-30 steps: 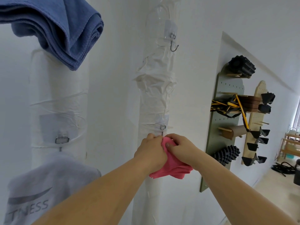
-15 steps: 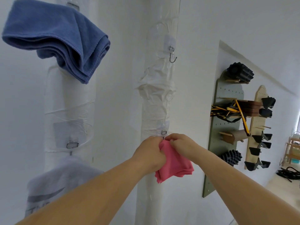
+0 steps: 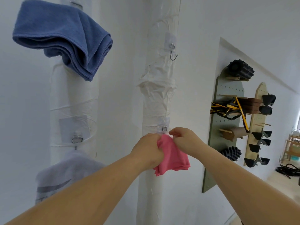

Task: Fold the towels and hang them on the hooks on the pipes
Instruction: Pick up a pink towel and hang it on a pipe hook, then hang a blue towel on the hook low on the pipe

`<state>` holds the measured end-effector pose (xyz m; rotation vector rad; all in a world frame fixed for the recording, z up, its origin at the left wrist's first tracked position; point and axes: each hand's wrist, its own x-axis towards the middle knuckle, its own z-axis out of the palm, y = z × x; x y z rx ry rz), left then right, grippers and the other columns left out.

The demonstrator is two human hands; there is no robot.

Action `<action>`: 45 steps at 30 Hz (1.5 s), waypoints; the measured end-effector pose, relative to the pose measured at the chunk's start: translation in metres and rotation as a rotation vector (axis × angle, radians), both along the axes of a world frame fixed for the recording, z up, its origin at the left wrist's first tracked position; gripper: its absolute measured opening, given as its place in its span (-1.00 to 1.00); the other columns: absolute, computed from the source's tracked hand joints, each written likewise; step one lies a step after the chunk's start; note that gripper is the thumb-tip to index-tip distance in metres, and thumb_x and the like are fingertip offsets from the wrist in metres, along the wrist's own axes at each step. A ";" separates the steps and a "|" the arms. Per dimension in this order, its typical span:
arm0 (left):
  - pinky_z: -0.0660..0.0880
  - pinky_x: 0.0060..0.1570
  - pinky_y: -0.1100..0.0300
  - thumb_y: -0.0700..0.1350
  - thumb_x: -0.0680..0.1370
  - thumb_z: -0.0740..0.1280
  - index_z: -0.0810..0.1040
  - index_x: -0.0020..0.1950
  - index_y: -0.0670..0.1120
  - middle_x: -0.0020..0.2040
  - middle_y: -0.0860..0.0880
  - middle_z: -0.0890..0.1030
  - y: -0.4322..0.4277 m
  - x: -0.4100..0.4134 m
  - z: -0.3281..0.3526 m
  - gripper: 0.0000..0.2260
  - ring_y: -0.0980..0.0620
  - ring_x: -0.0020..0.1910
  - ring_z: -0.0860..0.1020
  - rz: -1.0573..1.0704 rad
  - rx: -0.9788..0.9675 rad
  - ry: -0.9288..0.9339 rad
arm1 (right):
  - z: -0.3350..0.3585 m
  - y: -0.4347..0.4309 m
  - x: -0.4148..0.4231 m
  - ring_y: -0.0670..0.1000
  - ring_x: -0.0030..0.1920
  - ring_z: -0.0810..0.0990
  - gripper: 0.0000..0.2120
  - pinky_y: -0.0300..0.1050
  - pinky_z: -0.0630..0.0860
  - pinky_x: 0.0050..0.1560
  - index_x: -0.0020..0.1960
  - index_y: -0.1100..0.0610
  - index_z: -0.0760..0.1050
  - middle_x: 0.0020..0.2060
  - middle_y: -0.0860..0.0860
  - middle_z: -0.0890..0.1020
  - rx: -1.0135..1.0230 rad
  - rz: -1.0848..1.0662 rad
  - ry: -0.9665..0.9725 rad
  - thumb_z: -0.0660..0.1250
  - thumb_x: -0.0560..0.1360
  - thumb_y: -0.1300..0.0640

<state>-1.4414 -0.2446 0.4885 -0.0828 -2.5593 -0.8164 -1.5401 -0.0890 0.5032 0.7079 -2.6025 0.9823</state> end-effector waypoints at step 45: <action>0.50 0.08 0.30 -0.11 0.63 0.31 0.58 0.31 0.05 0.12 0.10 0.64 0.128 0.542 -0.451 -0.74 0.15 0.07 0.59 -0.917 0.091 -1.183 | -0.467 0.122 0.769 -0.11 -0.17 0.60 -0.84 -0.21 0.49 -0.20 -0.08 -0.04 0.60 -0.23 -0.10 0.65 -0.353 -1.231 -0.884 0.28 0.62 0.01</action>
